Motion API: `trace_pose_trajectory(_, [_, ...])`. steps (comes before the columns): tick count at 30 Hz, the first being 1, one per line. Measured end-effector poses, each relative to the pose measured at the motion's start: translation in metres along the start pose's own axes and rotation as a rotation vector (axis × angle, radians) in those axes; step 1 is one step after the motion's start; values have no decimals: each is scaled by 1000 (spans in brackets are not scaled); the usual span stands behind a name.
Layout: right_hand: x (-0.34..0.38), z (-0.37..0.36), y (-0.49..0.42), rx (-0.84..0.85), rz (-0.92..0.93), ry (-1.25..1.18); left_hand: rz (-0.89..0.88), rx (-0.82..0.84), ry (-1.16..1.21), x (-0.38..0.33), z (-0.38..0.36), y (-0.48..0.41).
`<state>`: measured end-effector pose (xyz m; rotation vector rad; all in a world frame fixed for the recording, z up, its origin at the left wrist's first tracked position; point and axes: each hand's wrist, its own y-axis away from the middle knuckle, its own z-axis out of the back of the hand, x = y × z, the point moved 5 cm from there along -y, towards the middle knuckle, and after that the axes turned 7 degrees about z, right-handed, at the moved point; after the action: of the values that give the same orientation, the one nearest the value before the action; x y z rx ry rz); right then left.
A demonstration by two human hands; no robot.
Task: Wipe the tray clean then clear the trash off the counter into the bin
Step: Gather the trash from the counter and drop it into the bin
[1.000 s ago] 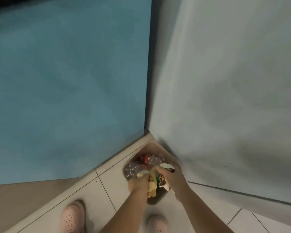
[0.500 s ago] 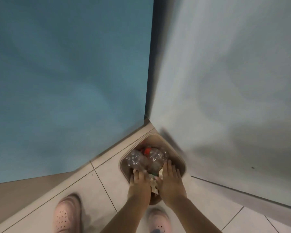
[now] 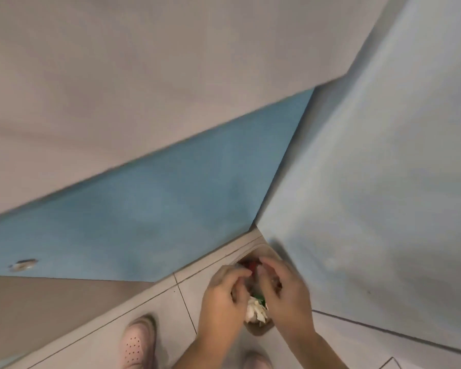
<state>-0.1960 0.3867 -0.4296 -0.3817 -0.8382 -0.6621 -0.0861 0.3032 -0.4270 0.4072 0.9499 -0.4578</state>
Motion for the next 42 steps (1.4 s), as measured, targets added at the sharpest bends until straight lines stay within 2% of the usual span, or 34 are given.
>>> trace_pose_trajectory(3, [109,49,-12,-172,83,-247,-127,-288,264,-89,95,14])
trace_pose_trajectory(8, [310,110,-41,-245,409,-375,-188,-524,528,-210,238,35])
trace_pose_trajectory(11, [404,115,-65,-218,502,-432,-167,-540,666,-256,312,32])
trace_pose_trajectory(13, [455,108,-82,-193,500,-466,-178,-515,695,-277,362,23])
trace_pose_trajectory(17, [526,83,-118,-157,514,-409,-178,-456,541,-277,449,-13])
trace_pose_trajectory(22, [558,57,-176,-131,493,-289,-81,-354,263,-250,518,-80])
trace_pose_trajectory(25, [550,45,-218,-20,463,-83,-59,-263,44,-248,525,-120])
trace_pose_trajectory(29, [534,20,-290,184,464,247,-169,-155,-276,-265,511,-182])
trace_pose_trajectory(32, [539,5,-331,250,498,341,-277,-118,-479,-278,493,-228])
trace_pose_trajectory(36, [538,-21,-364,438,498,405,-186,-25,-716,-264,471,-272])
trace_pose_trajectory(38, [531,-29,-373,483,511,384,-129,-13,-726,-248,467,-282])
trace_pose_trajectory(42, [522,-27,-381,402,510,191,-157,-151,-560,-229,478,-279])
